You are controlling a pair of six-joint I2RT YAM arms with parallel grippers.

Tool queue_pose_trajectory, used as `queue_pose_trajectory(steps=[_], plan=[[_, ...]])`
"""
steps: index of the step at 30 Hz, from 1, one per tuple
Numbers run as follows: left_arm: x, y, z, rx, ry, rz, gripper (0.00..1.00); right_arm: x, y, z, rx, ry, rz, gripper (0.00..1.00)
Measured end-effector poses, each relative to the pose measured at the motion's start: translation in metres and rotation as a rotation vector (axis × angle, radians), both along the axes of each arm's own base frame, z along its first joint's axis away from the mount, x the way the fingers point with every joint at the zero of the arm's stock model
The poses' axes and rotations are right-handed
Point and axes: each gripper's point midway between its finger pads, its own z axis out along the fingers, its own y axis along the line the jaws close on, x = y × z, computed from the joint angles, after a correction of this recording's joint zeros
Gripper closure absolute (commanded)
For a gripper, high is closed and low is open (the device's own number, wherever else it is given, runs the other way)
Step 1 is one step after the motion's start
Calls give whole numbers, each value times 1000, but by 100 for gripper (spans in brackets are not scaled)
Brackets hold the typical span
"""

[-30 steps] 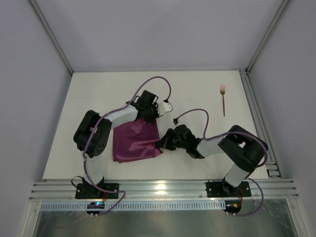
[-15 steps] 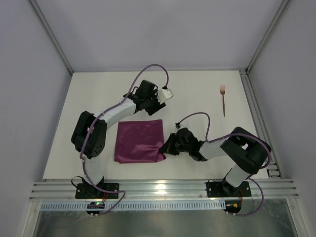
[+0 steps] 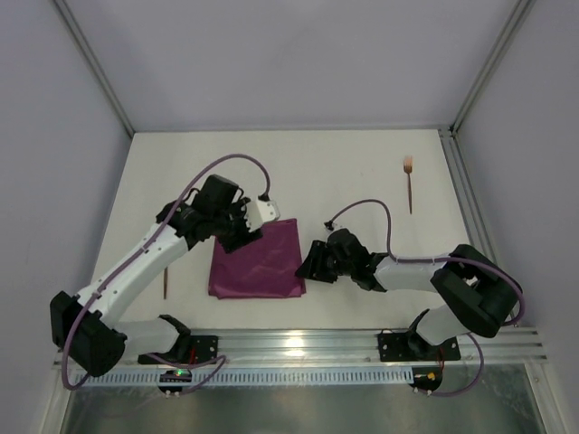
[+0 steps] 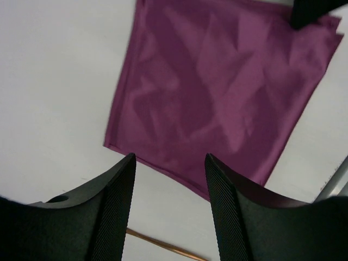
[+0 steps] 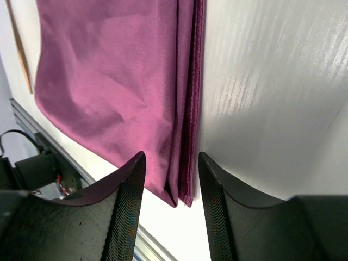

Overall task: Fold the napkin into a case and place the utensils inside
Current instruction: Turn over the upper triangle folded napkin at the center of the board, then move the lower triangle-folded napkin to the center of the board.

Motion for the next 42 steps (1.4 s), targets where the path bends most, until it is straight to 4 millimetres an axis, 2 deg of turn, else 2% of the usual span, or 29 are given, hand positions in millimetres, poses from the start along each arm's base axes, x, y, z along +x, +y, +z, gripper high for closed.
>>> queue_pose_trajectory(steps=[5,9,10,13,14,19,22,24,26,29,33,39,42], plan=[[-56,46,-62,150,123,-20,42,-3,-3,-4,-61,-1,50,51],[-83,69,-97,225,199,-24,41,-6,14,-5,-72,-2,107,52],[-88,71,-101,231,208,-25,41,-7,18,-5,-69,-1,118,52],[-93,77,-114,243,212,-21,41,-10,26,-6,-59,0,137,63],[-93,79,-119,253,210,-20,42,-11,25,-7,-60,3,136,74],[-94,92,-143,308,194,-8,44,-14,18,-15,-72,22,113,89],[-97,96,-148,326,196,-8,44,-15,17,-16,-67,24,108,91],[-97,95,-146,320,191,-20,42,-15,17,-16,-59,23,104,92],[-99,92,-143,302,197,-37,36,-15,16,-16,-45,26,100,93],[-101,87,-139,272,199,-50,34,-15,14,-16,-21,35,88,93],[-105,88,-146,270,205,-53,33,-16,12,-16,-8,40,81,93],[-106,104,-168,336,179,-25,37,-14,8,-16,-2,48,76,93],[-99,102,-166,330,145,-27,38,-12,6,-16,7,57,72,93]])
